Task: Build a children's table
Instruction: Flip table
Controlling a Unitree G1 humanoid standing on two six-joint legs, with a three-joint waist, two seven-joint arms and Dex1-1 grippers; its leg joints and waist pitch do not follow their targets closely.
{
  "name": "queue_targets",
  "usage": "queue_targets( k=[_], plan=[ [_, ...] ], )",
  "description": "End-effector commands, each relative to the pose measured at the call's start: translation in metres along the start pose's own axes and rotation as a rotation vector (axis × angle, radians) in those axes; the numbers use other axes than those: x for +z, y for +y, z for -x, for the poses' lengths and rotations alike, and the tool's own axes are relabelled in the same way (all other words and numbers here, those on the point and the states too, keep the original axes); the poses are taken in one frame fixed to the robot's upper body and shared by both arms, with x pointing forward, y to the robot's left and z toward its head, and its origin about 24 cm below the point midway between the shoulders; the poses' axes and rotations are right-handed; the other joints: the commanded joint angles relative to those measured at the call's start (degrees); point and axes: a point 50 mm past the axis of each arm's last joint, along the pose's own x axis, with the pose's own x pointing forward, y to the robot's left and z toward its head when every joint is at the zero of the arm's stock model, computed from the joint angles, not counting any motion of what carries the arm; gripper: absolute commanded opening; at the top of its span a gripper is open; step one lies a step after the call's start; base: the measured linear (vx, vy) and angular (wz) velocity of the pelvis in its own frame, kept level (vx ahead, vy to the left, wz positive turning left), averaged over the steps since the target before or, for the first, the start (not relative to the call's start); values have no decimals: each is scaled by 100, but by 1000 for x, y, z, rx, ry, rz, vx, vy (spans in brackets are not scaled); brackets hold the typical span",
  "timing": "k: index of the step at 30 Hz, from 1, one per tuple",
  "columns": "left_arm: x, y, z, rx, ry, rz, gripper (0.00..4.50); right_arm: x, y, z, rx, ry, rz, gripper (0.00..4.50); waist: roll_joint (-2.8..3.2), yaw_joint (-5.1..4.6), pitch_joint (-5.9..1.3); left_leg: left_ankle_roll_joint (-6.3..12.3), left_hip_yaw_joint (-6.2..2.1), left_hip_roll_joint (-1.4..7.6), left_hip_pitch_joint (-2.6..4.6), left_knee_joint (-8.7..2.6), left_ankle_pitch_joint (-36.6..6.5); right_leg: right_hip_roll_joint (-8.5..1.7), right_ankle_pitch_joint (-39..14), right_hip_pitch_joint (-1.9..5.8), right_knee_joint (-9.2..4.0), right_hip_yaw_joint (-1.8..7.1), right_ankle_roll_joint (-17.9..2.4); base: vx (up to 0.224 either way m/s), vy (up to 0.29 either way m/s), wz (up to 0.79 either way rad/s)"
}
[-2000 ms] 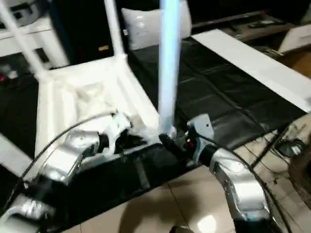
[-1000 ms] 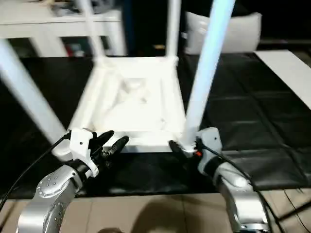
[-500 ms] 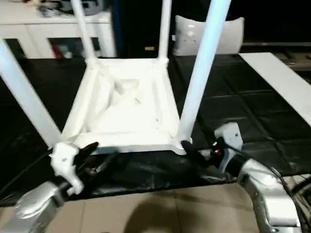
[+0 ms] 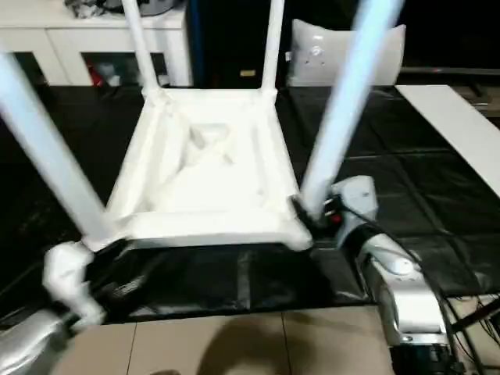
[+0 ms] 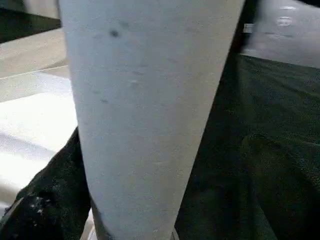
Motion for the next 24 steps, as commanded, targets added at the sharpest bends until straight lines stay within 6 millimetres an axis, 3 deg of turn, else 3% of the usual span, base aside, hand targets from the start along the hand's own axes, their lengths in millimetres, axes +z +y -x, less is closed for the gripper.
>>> queue_targets(
  k=[1,3,6,8,10,11,14,15,16,17,19,20,21,22,23,24],
  plan=[
    [-10,14,14,39,11,12,444,0,-11,3,-75,8,13,450,14,4,-189,292,-322,695,4,-539,-949,-807,-1801,169,-564,561,-562,0,0,0],
    [-16,23,24,57,11,16,444,-4,-9,5,-79,15,19,450,6,11,-175,179,-329,699,32,-561,-1165,-837,-2149,174,-599,576,-459,0,0,0],
    [-22,33,24,97,8,-3,444,-10,15,13,86,39,-31,450,14,60,-163,100,-341,746,82,-597,-1407,-840,-2188,148,-616,612,-418,0,0,0],
    [-22,36,23,111,0,-7,444,-12,21,16,141,54,-40,450,8,57,-180,77,-376,775,28,-619,-1343,-868,-1948,201,-554,615,-498,0,0,0],
    [-23,43,21,123,-16,-3,444,-14,29,23,225,80,-42,450,-10,83,-180,112,-355,770,51,-608,-1264,-859,-1801,191,-553,629,-457,0,0,0],
    [-23,46,19,125,-29,-3,444,-15,32,26,255,87,-43,450,-42,65,-180,137,-362,762,9,-608,-1212,-878,-1766,226,-533,628,-479,0,0,0],
    [-23,54,15,101,-57,-10,444,-18,33,34,287,104,-47,450,-13,82,-188,159,-358,745,20,-601,-1120,-897,-1945,220,-600,624,-383,0,0,0],
    [-23,57,13,90,-67,-8,444,-19,33,37,295,107,-48,450,-25,75,-213,125,-373,774,10,-600,-1047,-903,-1699,241,-533,626,-453,0,0,0],
    [-23,59,12,76,-76,-9,444,-18,32,41,300,109,-48,450,-22,73,-201,149,-372,764,2,-603,-1027,-890,-1676,233,-552,620,-449,0,0,0],
    [-24,61,11,52,-77,-11,444,-17,32,44,324,107,-49,450,23,71,-214,143,-370,758,27,-593,-1063,-894,-1615,227,-535,621,-468,0,0,0],
    [-27,65,12,32,-64,-23,444,-15,34,50,369,112,-46,450,-13,49,-204,152,-385,774,5,-607,-1118,-900,-1548,248,-528,621,-521,0,0,0],
    [-24,66,9,32,-65,-32,444,-14,35,52,384,115,-44,450,-17,49,-213,158,-369,775,26,-596,-1156,-911,-1608,245,-534,624,-510,0,0,0],
    [-21,67,4,34,-69,-46,444,-13,36,54,399,120,-40,450,25,46,-196,133,-372,783,17,-599,-1229,-903,-1680,240,-545,623,-543,0,0,0],
    [-4,61,-10,29,-95,-68,444,-13,35,55,387,119,-35,450,35,56,-197,123,-377,793,28,-599,-1264,-918,-1732,242,-550,625,-556,0,0,0],
    [21,46,-30,15,-140,-93,444,-13,31,53,339,117,-33,450,34,49,-209,-11,-391,850,26,-610,-1313,-936,-1658,251,-489,627,-733,0,0,0],
    [21,46,-30,15,-140,-93,444,-13,31,53,339,117,-33,450,38,61,-182,-50,-391,846,26,-612,-1317,-936,-1709,241,-524,625,-840,0,0,0]
  ],
)
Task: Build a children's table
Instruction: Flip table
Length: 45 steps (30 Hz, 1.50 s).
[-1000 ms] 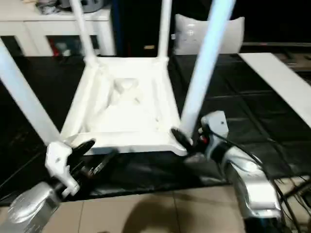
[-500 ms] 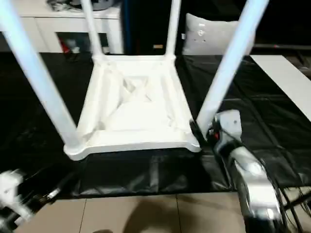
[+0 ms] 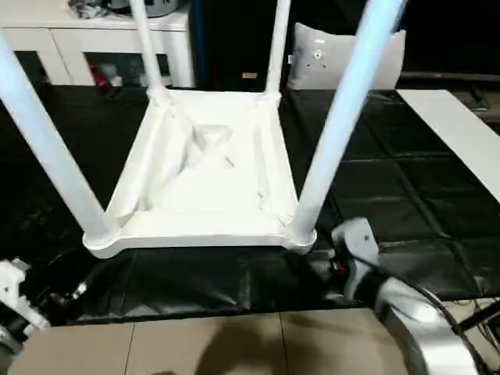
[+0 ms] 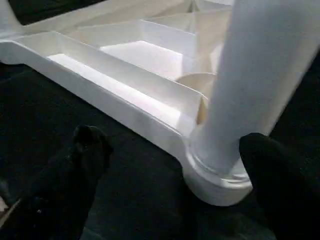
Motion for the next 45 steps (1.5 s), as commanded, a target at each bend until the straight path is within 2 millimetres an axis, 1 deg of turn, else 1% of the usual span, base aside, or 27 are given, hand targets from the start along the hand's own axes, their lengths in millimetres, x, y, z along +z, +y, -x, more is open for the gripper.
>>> queue_targets(
  k=[1,2,3,4,5,6,9,11,12,13,15,18,21,22,23,24,27,28,29,31,34,36,38,39,40,42,45],
  plan=[
    [32,-19,-29,-45,-63,-59,444,6,-6,-1,-51,-25,5,450,81,10,-176,-49,-378,840,13,-583,-1367,-909,-1789,189,-525,609,-855,0,0,0],
    [34,-21,-32,-49,-70,-63,444,6,-7,-1,-57,-26,4,450,67,28,-172,-22,-362,790,16,-560,-1348,-903,-1931,185,-563,603,-836,0,0,0],
    [46,-30,-40,-70,-103,-72,444,6,-6,-1,-40,-29,6,450,45,32,-173,51,-360,751,-16,-553,-1239,-898,-2073,219,-573,590,-735,0,0,0],
    [53,-33,-43,-81,-124,-73,444,7,-3,0,-6,-30,7,450,43,40,-186,80,-361,755,-27,-547,-1171,-904,-2077,236,-564,589,-695,0,0,0],
    [55,-34,-44,-84,-127,-73,444,7,-2,0,-1,-30,8,450,39,45,-198,201,-355,746,-41,-532,-968,-868,-1937,226,-549,585,-617,0,0,0],
    [66,-39,-48,-107,-159,-75,444,8,1,2,48,-28,14,450,46,43,-210,221,-349,741,-46,-525,-905,-859,-1857,228,-530,582,-609,0,0,0],
    [73,-41,-51,-109,-164,-77,444,9,1,2,58,-31,17,450,45,47,-241,332,-351,744,-64,-500,-673,-840,-1403,232,-475,566,-669,0,0,0],
    [78,-45,-54,-111,-145,-68,429,11,-1,-2,23,-41,22,450,47,45,-244,365,-344,720,-65,-485,-603,-831,-1377,224,-479,553,-700,0,0,0],
    [78,-46,-55,-106,-131,-66,418,11,-3,-4,2,-44,25,450,96,44,-245,336,-349,727,-58,-482,-633,-833,-1401,221,-467,554,-707,0,0,0],
    [78,-47,-55,-101,-119,-65,410,12,-3,-5,-6,-47,24,450,80,34,-238,319,-348,733,-52,-491,-667,-821,-1460,211,-484,547,-706,0,0,0],
    [76,-49,-54,-80,-88,-67,410,12,-3,-7,-12,-54,23,450,96,28,-231,281,-354,725,-49,-496,-747,-816,-1601,208,-506,540,-675,0,0,0],
    [68,-54,-48,-22,-25,-75,376,14,7,-12,52,-70,20,450,87,29,-238,289,-352,734,-61,-491,-728,-820,-1482,220,-490,553,-686,0,0,0],
    [66,-56,-46,13,-19,-59,363,14,12,-17,86,-71,23,450,84,21,-239,341,-345,715,-67,-480,-723,-809,-1549,220,-507,548,-641,0,0,0],
    [66,-58,-46,39,-20,-43,353,14,14,-21,106,-73,21,450,40,34,-229,364,-343,711,-67,-484,-723,-816,-1676,219,-515,546,-616,0,0,0],
    [66,-59,-46,54,-20,-35,339,14,15,-24,118,-77,18,450,61,34,-227,353,-348,720,-69,-485,-743,-818,-1758,211,-533,540,-611,0,0,0],
    [66,-60,-47,73,-22,-31,329,14,16,-27,125,-81,15,450,10,27,-228,359,-340,721,-62,-486,-753,-812,-1802,207,-545,537,-587,0,0,0],
    [66,-60,-50,116,-21,-25,325,14,19,-37,131,-96,6,450,23,29,-233,341,-347,712,-64,-485,-700,-814,-1845,199,-536,544,-550,0,0,0],
    [66,-60,-50,130,-18,-27,306,14,21,-39,134,-99,4,450,5,24,-237,345,-348,712,-65,-486,-673,-807,-1801,196,-529,543,-556,0,0,0],
    [66,-59,-50,143,-14,-29,292,14,23,-42,139,-103,3,450,17,37,-244,347,-349,715,-64,-480,-611,-810,-1685,195,-515,545,-556,0,0,0],
    [65,-58,-49,157,-7,-22,284,14,28,-47,146,-111,1,450,8,39,-252,354,-353,718,-69,-482,-553,-804,-1556,197,-495,545,-565,0,0,0],
    [65,-58,-47,158,-4,-18,274,14,31,-48,148,-118,-2,450,9,37,-251,363,-356,724,-75,-486,-554,-814,-1454,199,-480,549,-605,0,0,0],
    [64,-60,-46,154,-1,-17,244,14,34,-50,152,-124,-11,450,21,41,-243,341,-352,724,-74,-493,-625,-817,-1581,197,-500,551,-583,0,0,0],
    [63,-60,-45,152,11,-16,244,14,39,-51,176,-133,-21,450,18,36,-237,323,-355,724,-80,-498,-691,-823,-1634,197,-508,555,-569,0,0,0],
    [63,-61,-44,157,16,-4,241,14,42,-51,192,-138,-23,450,38,36,-240,308,-361,724,-76,-501,-703,-821,-1644,198,-501,556,-565,0,0,0],
    [63,-61,-43,163,15,30,241,14,47,-51,215,-144,-28,450,30,36,-240,300,-357,730,-79,-498,-697,-829,-1617,201,-502,561,-572,0,0,0],
    [63,-62,-42,168,14,56,211,14,50,-50,225,-146,-30,450,30,42,-240,302,-363,738,-85,-499,-672,-826,-1506,202,-496,557,-602,0,0,0],
    [64,-63,-42,171,7,90,206,13,54,-50,238,-150,-38,450,15,39,-234,320,-359,722,-89,-499,-700,-826,-1602,203,-506,562,-583,0,0,0]
  ],
)
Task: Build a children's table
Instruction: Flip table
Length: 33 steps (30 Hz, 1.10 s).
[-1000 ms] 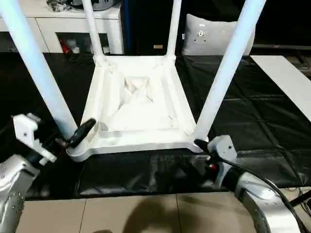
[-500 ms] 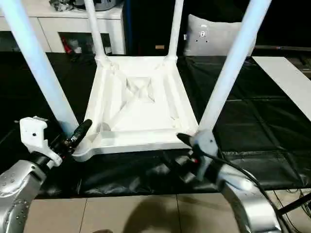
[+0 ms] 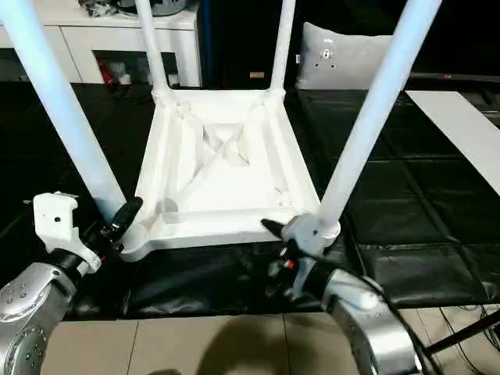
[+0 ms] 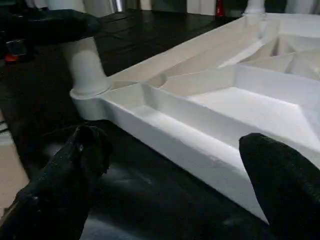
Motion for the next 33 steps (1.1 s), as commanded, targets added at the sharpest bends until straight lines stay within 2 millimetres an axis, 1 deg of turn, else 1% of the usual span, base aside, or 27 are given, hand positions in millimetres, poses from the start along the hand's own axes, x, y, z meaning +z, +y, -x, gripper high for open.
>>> queue_targets(
  k=[1,2,3,4,5,6,7,8,10,11,13,15,16,17,19,20,21,22,25,26,27,28,29,30,31,32,33],
  plan=[
    [0,-5,1,-14,-7,79,204,4,4,1,16,-22,11,450,3,9,-225,317,-366,722,-60,-501,-716,-837,-1633,229,-510,569,-586,0,0,0],
    [0,-6,2,-9,-14,128,202,3,8,0,22,-25,-1,450,-29,12,-223,317,-360,714,-62,-496,-713,-837,-1700,229,-518,569,-568,0,0,0],
    [0,-6,2,-9,-14,128,202,3,8,0,22,-25,-1,450,-14,17,-221,317,-371,718,-64,-500,-697,-832,-1721,227,-518,561,-570,0,0,0],
    [0,-7,2,-6,-19,161,202,3,10,0,24,-27,-10,450,-21,1,-219,331,-373,714,-72,-502,-699,-817,-1742,223,-516,559,-529,0,0,0],
    [0,-8,3,-1,-21,194,202,2,11,1,18,-29,-20,450,-32,2,-216,326,-365,714,-70,-499,-716,-840,-1792,222,-524,570,-519,0,0,0],
    [0,-10,3,1,-25,245,202,1,12,2,3,-32,-38,450,-42,-1,-216,327,-368,717,-67,-503,-719,-835,-1819,224,-525,565,-514,0,0,0],
    [0,-11,4,3,-25,270,202,1,12,3,-5,-33,-46,450,-36,2,-216,328,-364,715,-68,-499,-709,-845,-1841,226,-531,567,-510,0,0,0],
    [-1,-15,4,5,-26,363,202,-1,13,5,-34,-35,-73,450,-51,-6,-219,319,-373,722,-78,-499,-646,-839,-1801,227,-521,564,-522,0,0,0],
    [-1,-18,5,-1,-28,437,202,-2,13,7,-59,-36,-93,450,-50,-13,-226,326,-373,724,-87,-495,-608,-844,-1713,230,-508,564,-566,0,0,0],
    [-1,-22,6,-18,-24,498,202,-4,12,9,-88,-32,-102,450,-57,-26,-215,336,-363,704,-94,-486,-626,-848,-1749,228,-520,564,-593,0,0,0],
    [-3,-30,7,-62,-8,558,202,-5,9,9,-136,-39,-120,450,-65,-34,-210,312,-348,689,-103,-471,-621,-863,-1890,227,-534,569,-610,0,0,0],
    [-8,-41,10,-120,31,610,202,-4,4,7,-199,-64,-149,450,-72,-40,-194,317,-343,666,-97,-480,-682,-835,-2201,198,-579,559,-490,0,0,0],
    [-9,-43,10,-129,40,623,202,-4,3,7,-213,-70,-157,450,-67,-40,-189,315,-344,663,-93,-483,-706,-823,-2272,191,-591,554,-449,0,0,0],
    [-9,-44,11,-138,50,626,202,-3,1,6,-229,-76,-165,450,-63,-42,-187,296,-349,670,-79,-491,-759,-800,-2346,182,-608,545,-356,0,0,0],
    [-11,-47,12,-159,81,590,202,0,-2,5,-250,-94,-167,450,-50,-45,-188,234,-366,687,-71,-510,-817,-792,-2290,181,-610,545,-280,0,0,0],
    [-11,-49,13,-173,94,577,201,1,-3,4,-257,-107,-173,450,-55,-47,-179,210,-365,692,-48,-520,-879,-780,-2271,167,-613,546,-242,0,0,0],
    [-11,-50,13,-183,99,572,200,5,-5,2,-259,-140,-186,450,-40,-26,-183,190,-366,689,-40,-524,-867,-784,-2218,169,-608,553,-210,0,0,0],
    [-10,-52,12,-194,104,573,199,10,-8,-2,-259,-188,-214,450,-45,-30,-181,188,-363,686,-33,-525,-881,-781,-2199,159,-604,555,-214,0,0,0],
    [-8,-52,12,-200,110,583,198,14,-11,-6,-264,-225,-250,450,-41,-12,-195,143,-372,708,-37,-532,-825,-803,-2027,182,-573,565,-262,0,0,0],
    [-8,-52,12,-204,116,582,198,18,-14,-10,-266,-261,-277,450,-58,-10,-205,167,-364,690,-67,-522,-685,-809,-1849,210,-538,574,-295,0,0,0],
    [-8,-52,12,-204,116,582,198,18,-14,-10,-266,-261,-277,450,-56,-1,-217,187,-360,687,-71,-516,-611,-813,-1765,211,-521,576,-331,0,0,0],
    [-8,-53,12,-206,119,581,198,23,-16,-14,-256,-301,-315,450,-69,-1,-211,237,-358,683,-77,-513,-506,-816,-1716,214,-508,572,-375,0,0,0],
    [-8,-53,12,-209,122,579,198,27,-17,-20,-244,-332,-353,450,-58,-9,-209,251,-357,683,-77,-513,-527,-819,-1750,207,-506,573,-405,0,0,0],
    [-8,-53,12,-210,123,578,198,28,-17,-22,-242,-334,-361,450,-51,-7,-210,236,-356,687,-73,-510,-534,-815,-1792,209,-517,565,-401,0,0,0],
    [-8,-53,12,-212,124,577,198,27,-18,-27,-247,-323,-360,450,-63,-11,-209,230,-347,688,-72,-508,-527,-812,-1796,207,-525,569,-389,0,0,0],
    [-8,-54,12,-214,124,576,198,26,-19,-31,-250,-314,-359,450,-38,-24,-214,172,-356,703,-58,-514,-503,-798,-1735,197,-503,560,-409,0,0,0],
    [-8,-54,12,-216,126,575,198,26,-19,-34,-254,-310,-363,450,-46,-26,-218,162,-351,703,-55,-514,-494,-800,-1701,198,-507,563,-410,0,0,0]
  ],
)
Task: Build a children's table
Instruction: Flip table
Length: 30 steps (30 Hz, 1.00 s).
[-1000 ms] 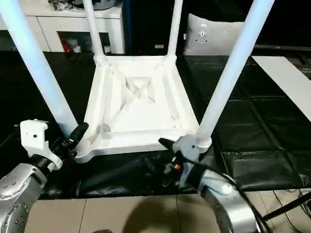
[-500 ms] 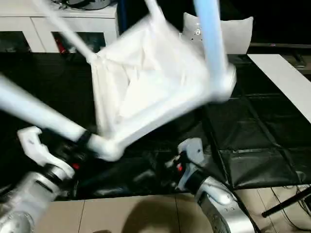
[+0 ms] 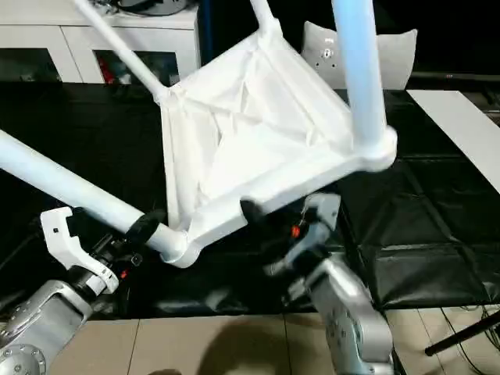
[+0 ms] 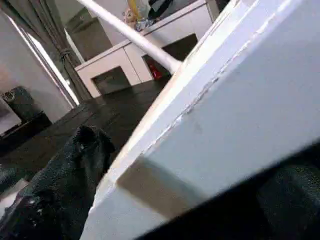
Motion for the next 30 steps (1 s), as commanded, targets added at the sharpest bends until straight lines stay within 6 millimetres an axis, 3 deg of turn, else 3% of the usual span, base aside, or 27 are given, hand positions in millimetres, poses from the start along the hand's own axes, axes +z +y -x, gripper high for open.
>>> queue_targets(
  k=[1,3,8,13,14,15,16,21,30],
  plan=[
    [-11,-13,-5,-99,62,75,198,0,3,-11,-3,-7,-13,450,-35,-16,-227,137,-350,699,-45,-515,-471,-802,-1618,211,-483,567,-460,0,0,0],
    [-12,-14,-5,-100,64,74,198,0,3,-15,-12,-13,-26,450,-42,-9,-229,129,-340,697,-39,-510,-444,-806,-1569,210,-482,574,-467,0,0,0],
    [-13,-14,-5,-108,82,49,198,11,8,-41,-17,-142,-246,450,-28,-9,-233,92,-334,706,-22,-517,-439,-817,-1437,212,-454,583,-524,0,0,0],
    [-12,-13,-6,-101,80,40,198,17,10,-61,-13,-227,-354,450,-22,-50,-237,41,-333,695,-59,-524,-476,-830,-1318,238,-432,583,-587,0,0,0],
    [-12,-13,-7,-103,83,36,198,18,11,-65,-12,-242,-377,422,-25,-71,-237,51,-331,681,-71,-517,-501,-839,-1441,248,-445,581,-598,0,0,0],
    [-12,-13,-7,-103,83,36,198,18,11,-65,-12,-242,-377,422,-24,-78,-235,58,-330,682,-68,-514,-485,-837,-1440,244,-443,584,-595,0,0,0],
    [-12,-13,-7,-107,86,31,198,18,10,-69,-28,-252,-408,422,-46,-87,-246,71,-328,685,-64,-510,-425,-834,-1379,247,-435,582,-602,0,0,0],
    [-13,-12,-8,-103,85,25,198,18,10,-74,-20,-245,-426,378,-27,-105,-274,212,-312,679,-68,-473,-75,-801,-866,243,-363,566,-696,0,0,0],
    [-16,-9,-13,-102,99,1,198,10,9,-78,-25,-130,-397,290,-27,-107,-274,195,-307,673,-70,-474,-225,-785,-1219,220,-398,563,-580,0,0,0]
  ],
)
